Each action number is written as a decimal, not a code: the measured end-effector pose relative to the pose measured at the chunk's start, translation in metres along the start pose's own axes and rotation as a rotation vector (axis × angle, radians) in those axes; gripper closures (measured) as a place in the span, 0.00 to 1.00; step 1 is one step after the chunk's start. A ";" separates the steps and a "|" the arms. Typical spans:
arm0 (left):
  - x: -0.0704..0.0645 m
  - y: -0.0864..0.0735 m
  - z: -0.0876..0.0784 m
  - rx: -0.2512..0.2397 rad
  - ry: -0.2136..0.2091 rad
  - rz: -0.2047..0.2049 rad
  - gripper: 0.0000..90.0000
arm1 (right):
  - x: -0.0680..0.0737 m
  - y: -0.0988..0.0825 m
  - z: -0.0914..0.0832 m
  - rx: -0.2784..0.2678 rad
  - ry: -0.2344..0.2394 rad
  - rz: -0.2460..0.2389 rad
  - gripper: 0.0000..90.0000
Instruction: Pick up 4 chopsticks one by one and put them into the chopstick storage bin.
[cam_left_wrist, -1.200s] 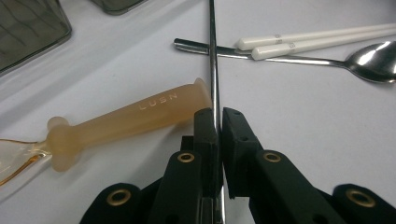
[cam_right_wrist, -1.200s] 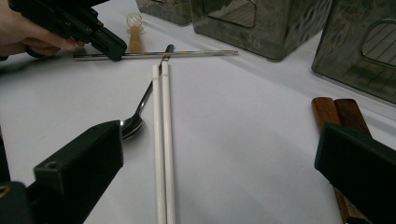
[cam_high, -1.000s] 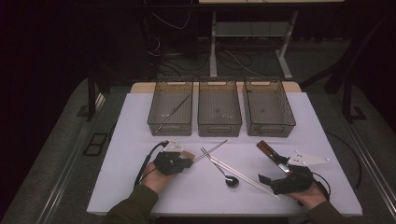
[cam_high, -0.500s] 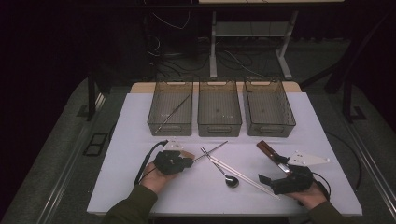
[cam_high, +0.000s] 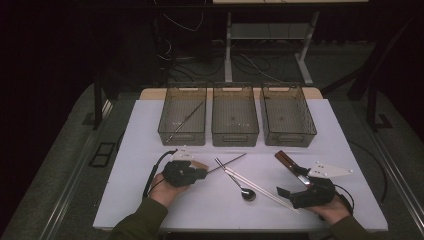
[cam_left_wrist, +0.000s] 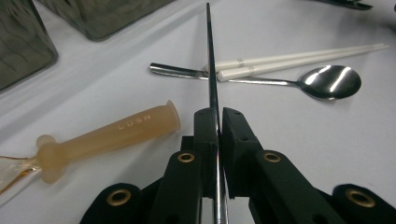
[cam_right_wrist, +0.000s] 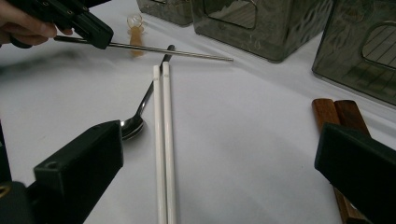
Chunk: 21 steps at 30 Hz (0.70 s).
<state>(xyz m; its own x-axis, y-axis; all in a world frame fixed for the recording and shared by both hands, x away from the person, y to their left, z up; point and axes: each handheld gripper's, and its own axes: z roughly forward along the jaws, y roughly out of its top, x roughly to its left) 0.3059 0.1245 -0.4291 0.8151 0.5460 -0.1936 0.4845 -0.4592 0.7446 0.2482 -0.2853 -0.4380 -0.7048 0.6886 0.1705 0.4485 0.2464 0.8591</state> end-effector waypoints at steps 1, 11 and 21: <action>0.000 0.001 -0.001 -0.004 -0.001 0.001 0.94 | 0.000 0.000 0.000 0.000 0.000 -0.001 0.01; -0.002 0.005 -0.015 -0.041 -0.006 0.013 0.94 | 0.000 0.000 0.000 0.001 0.001 -0.002 0.01; -0.001 0.007 -0.026 -0.077 -0.005 0.018 0.94 | -0.001 -0.001 0.004 0.017 0.007 -0.006 0.01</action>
<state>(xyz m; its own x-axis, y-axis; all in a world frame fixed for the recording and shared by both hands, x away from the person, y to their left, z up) 0.3005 0.1392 -0.4065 0.8248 0.5350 -0.1828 0.4442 -0.4132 0.7950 0.2509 -0.2837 -0.4408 -0.7113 0.6824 0.1686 0.4534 0.2621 0.8519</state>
